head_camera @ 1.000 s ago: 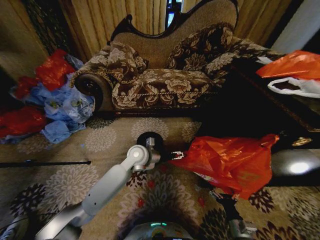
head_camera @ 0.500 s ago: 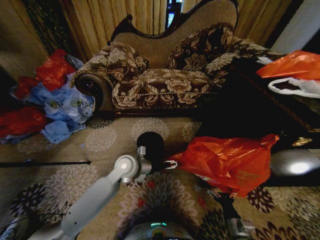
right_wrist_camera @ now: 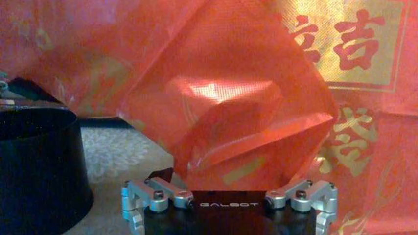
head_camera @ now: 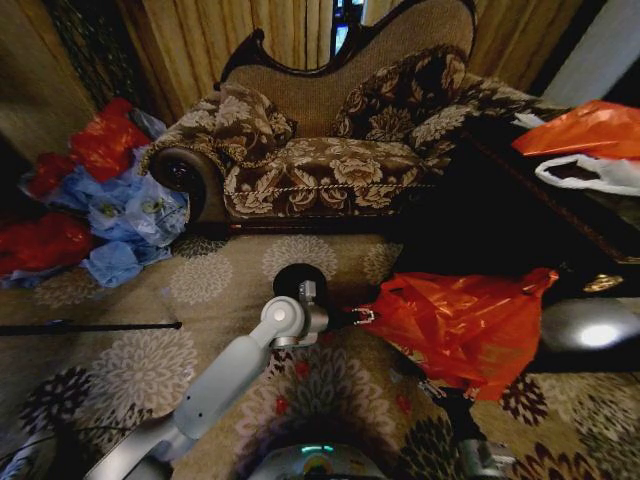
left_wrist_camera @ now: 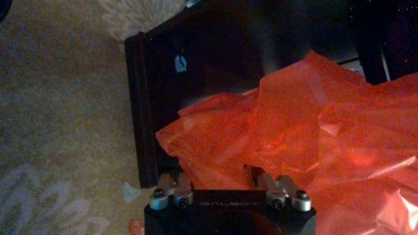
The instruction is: Place a garbage bag over the trash bin.
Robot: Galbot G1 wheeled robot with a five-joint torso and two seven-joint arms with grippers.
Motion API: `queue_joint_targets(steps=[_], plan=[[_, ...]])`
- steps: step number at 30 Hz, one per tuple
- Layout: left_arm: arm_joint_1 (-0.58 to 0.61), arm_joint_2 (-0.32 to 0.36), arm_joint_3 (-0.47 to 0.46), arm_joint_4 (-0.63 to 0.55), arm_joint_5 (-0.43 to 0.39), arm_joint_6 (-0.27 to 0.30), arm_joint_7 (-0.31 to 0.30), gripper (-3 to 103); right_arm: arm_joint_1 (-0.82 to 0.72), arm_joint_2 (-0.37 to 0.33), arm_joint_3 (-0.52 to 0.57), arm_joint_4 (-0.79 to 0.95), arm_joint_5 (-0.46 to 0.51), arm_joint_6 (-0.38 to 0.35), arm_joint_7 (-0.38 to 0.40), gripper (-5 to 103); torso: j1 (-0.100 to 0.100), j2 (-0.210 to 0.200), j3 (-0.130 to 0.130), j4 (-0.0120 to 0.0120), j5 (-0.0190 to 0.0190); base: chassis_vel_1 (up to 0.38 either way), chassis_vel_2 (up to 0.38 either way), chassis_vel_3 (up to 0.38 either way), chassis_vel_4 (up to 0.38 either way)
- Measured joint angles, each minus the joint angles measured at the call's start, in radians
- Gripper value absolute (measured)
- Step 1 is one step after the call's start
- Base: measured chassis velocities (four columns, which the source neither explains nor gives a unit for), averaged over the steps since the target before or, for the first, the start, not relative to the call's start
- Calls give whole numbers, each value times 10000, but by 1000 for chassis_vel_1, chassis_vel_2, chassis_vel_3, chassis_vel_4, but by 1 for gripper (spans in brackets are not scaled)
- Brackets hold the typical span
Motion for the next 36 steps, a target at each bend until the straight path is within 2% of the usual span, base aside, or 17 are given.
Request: queue_joint_targets(steps=[1,2,4,5,7,8,11,12,14,17,20,21,24,25,27,28,36], plan=[[1,-48,18,51,50,-17,9,47,-4,-11,9,-6,9,4,0,100,0,0,0,0,-1,0,0,0,0],[1,-48,18,51,50,-17,9,47,-4,-11,9,-6,9,4,0,100,0,0,0,0,-1,0,0,0,0],[1,-147,37,169,181,-152,111,36,-7,-29,16,-15,34,5,1,100,0,0,0,0,0,0,0,0,0],[1,-147,37,169,181,-152,111,36,-7,-29,16,-15,34,5,1,100,0,0,0,0,0,0,0,0,0],[8,-216,71,283,362,-388,249,26,-2,-42,17,-20,48,5,6,100,0,0,0,0,0,0,0,0,0],[8,-216,71,283,362,-388,249,26,-2,-42,17,-20,48,5,6,100,0,0,0,0,0,0,0,0,0],[192,-240,131,318,1088,-750,786,10,10,-50,17,-20,63,4,11,100,0,0,0,0,0,0,0,0,0],[192,-240,131,318,1088,-750,786,10,10,-50,17,-20,63,4,11,100,0,0,0,0,0,0,0,0,0],[333,-183,219,266,1691,-1139,1187,2,17,-51,17,-20,67,0,13,100,0,0,0,1,0,0,0,0,0],[424,-167,252,250,1973,-1384,1321,0,22,-50,12,-24,68,-4,15,100,0,0,0,0,0,0,0,0,0],[579,-102,439,381,3317,-2045,1724,0,17,-49,5,-7,67,-10,22,100,0,0,0,1,0,0,0,0,0],[579,-102,439,381,3317,-2045,1724,0,17,-49,5,-7,67,-10,22,100,0,0,0,1,0,0,0,0,0],[699,-56,529,601,4598,-2628,2056,0,-26,-51,52,26,93,-10,30,100,0,0,0,0,0,0,0,0,0],[699,-56,529,601,4598,-2628,2056,0,-26,-51,52,26,93,-10,30,100,0,0,0,0,0,0,0,0,0],[781,-49,488,683,5311,-3025,2127,0,-62,-66,116,59,169,-10,33,100,0,0,0,0,-1,0,0,0,0],[781,-49,488,683,5311,-3025,2127,0,-62,-66,116,59,169,-10,33,100,0,0,0,0,-1,0,0,0,0],[916,222,-205,223,6867,-3659,2304,0,-83,-110,210,293,361,-76,77,100,0,0,0,0,-1,0,0,0,0]])
